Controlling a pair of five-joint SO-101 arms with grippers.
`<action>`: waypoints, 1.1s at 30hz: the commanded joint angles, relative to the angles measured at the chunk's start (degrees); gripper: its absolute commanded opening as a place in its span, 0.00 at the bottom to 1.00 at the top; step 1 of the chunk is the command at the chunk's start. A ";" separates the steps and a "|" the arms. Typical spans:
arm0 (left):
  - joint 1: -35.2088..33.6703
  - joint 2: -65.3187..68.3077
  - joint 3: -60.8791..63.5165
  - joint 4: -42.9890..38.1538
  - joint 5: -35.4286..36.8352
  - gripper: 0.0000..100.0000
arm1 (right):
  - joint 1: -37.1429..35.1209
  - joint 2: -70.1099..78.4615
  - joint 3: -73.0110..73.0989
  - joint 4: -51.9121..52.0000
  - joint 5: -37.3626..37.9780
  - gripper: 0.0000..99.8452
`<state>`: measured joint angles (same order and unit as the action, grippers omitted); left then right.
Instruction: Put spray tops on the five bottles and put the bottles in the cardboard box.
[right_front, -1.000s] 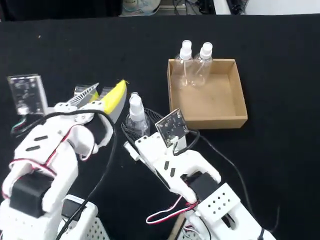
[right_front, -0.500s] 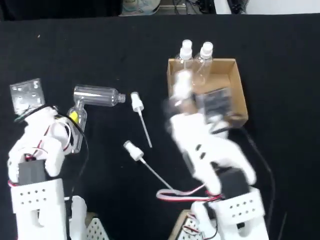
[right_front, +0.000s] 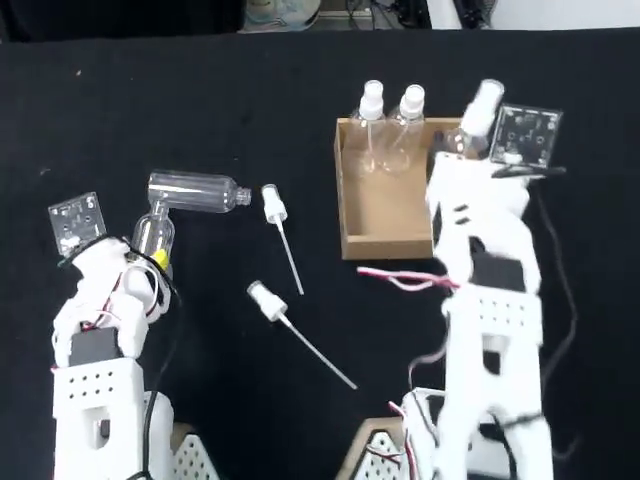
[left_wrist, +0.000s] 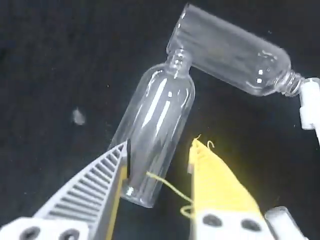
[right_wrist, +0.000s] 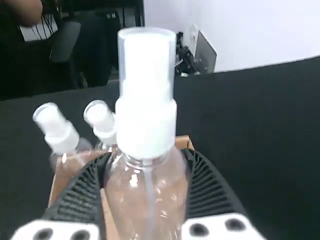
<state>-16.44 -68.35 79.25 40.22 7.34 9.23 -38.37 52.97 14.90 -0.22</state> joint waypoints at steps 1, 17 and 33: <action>-0.31 -0.70 0.84 -3.60 0.70 0.19 | 1.32 6.55 -0.22 -12.40 0.18 0.01; -0.40 -0.70 2.15 -4.22 0.79 0.19 | 4.22 28.70 -0.66 -34.64 0.18 0.01; -0.40 -0.70 1.98 -4.22 0.79 0.19 | 4.04 48.31 -6.90 -52.22 0.18 0.01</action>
<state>-16.62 -68.35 81.98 37.05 7.34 12.84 9.10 50.77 -35.38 -0.22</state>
